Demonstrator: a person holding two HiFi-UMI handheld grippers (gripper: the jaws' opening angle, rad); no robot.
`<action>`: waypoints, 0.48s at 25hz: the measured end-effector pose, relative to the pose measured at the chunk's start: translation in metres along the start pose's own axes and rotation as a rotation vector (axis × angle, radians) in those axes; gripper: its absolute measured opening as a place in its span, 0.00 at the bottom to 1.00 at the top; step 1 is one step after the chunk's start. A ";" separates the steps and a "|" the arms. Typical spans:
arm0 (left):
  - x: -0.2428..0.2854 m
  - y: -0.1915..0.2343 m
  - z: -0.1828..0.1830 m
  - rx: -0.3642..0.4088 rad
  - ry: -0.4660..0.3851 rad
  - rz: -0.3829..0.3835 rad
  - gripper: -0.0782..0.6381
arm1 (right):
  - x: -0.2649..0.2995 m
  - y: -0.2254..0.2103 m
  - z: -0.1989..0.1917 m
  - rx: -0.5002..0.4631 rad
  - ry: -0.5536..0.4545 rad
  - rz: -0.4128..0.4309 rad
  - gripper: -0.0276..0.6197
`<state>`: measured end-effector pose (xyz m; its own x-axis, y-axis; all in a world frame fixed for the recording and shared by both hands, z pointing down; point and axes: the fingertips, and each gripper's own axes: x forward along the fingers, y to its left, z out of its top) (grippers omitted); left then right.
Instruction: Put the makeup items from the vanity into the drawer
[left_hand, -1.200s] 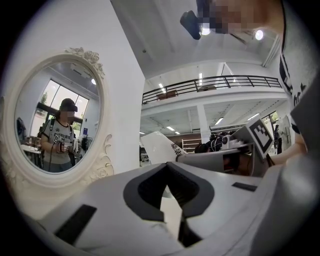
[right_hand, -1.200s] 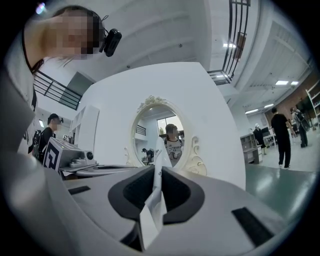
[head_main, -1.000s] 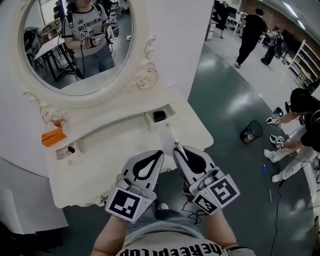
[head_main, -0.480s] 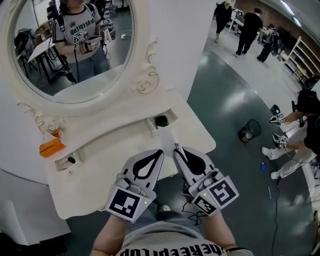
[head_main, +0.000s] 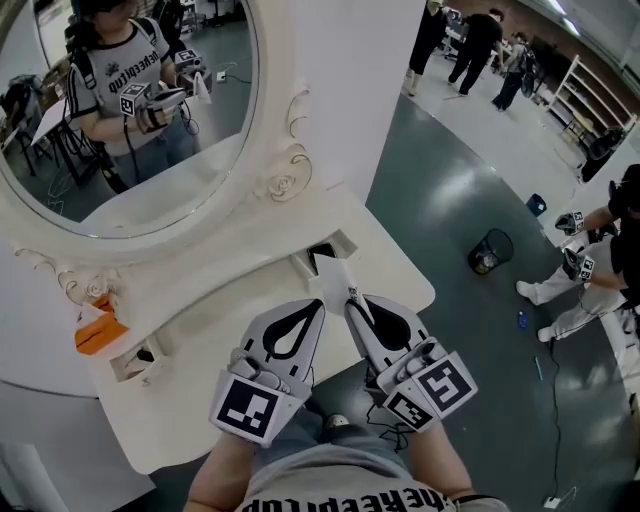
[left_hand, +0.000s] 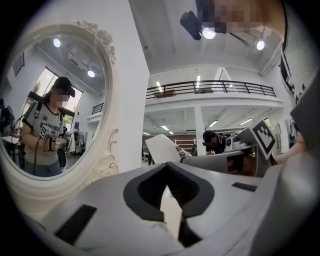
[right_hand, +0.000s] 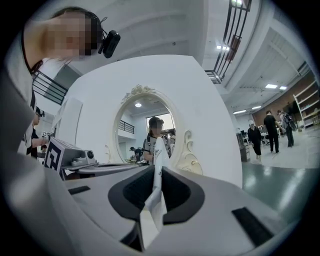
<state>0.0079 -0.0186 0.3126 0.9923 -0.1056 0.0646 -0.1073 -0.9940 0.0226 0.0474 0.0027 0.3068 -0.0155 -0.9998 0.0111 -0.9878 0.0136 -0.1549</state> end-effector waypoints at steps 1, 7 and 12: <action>0.001 0.005 0.000 -0.002 -0.001 -0.005 0.13 | 0.005 0.000 0.000 -0.002 0.000 -0.006 0.13; 0.004 0.034 -0.006 -0.017 -0.003 -0.029 0.13 | 0.031 -0.002 -0.003 -0.002 0.005 -0.031 0.13; 0.008 0.046 -0.010 -0.034 0.008 -0.043 0.13 | 0.044 -0.006 -0.004 0.007 0.006 -0.048 0.13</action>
<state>0.0108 -0.0645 0.3237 0.9955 -0.0628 0.0709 -0.0671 -0.9960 0.0597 0.0522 -0.0411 0.3123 0.0314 -0.9992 0.0242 -0.9863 -0.0349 -0.1612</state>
